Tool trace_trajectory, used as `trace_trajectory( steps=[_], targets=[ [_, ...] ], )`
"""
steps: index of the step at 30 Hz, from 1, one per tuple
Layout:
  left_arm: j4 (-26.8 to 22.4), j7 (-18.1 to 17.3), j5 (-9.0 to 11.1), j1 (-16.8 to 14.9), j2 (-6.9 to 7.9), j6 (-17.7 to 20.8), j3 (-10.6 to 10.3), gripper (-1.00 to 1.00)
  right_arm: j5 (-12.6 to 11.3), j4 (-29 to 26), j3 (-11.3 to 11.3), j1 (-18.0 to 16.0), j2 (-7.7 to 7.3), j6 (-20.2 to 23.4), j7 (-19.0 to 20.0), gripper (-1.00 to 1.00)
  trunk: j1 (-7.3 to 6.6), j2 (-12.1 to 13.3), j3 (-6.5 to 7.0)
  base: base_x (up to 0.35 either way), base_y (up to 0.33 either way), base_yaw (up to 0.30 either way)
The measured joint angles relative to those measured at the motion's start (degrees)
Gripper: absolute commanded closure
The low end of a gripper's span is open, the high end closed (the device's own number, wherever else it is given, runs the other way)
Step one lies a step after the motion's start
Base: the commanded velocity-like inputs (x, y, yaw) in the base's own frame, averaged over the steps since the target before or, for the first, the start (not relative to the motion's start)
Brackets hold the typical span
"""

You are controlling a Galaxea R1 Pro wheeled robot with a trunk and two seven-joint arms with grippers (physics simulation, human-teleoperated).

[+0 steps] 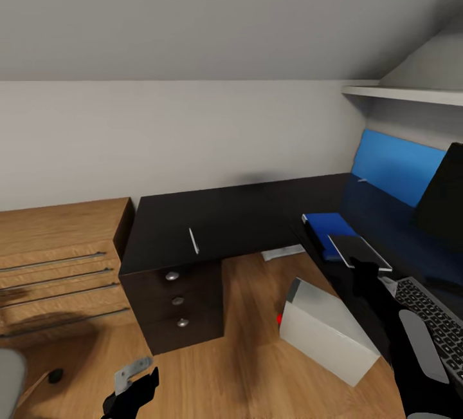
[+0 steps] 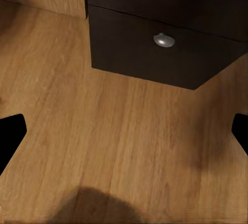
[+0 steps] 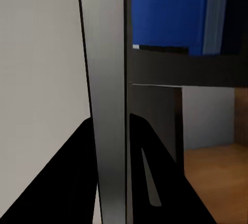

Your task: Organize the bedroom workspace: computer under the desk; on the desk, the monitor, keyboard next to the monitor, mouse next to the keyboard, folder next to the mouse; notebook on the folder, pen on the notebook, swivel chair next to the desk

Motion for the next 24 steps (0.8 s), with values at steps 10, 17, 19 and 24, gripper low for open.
trace_trajectory(
  steps=[10,17,19,24],
  targets=[
    [5.7,-5.1,0.0,2.7,0.23,-8.3,0.0,-1.0,0.0,-0.1,0.0,0.0,0.05,0.2,0.4,1.0,0.0,0.0,-0.09,0.0,0.0,-0.028],
    [5.9,-5.5,-0.2,5.9,0.2,-12.3,0.0,-1.0,0.1,0.0,0.1,0.0,0.12,0.1,2.1,1.0,-0.03,0.0,-0.09,0.167,0.0,0.0],
    [6.0,-5.5,-0.2,6.0,0.22,-12.4,0.0,-1.0,0.0,0.1,0.1,0.0,0.16,0.1,2.1,1.0,-0.03,0.0,-0.09,0.306,0.0,0.0],
    [6.1,-5.5,-0.2,6.1,0.23,-12.5,0.0,-1.0,0.1,0.2,0.1,0.0,0.18,0.1,2.1,1.0,-0.03,0.0,-0.09,0.304,0.0,0.0]
  ],
)
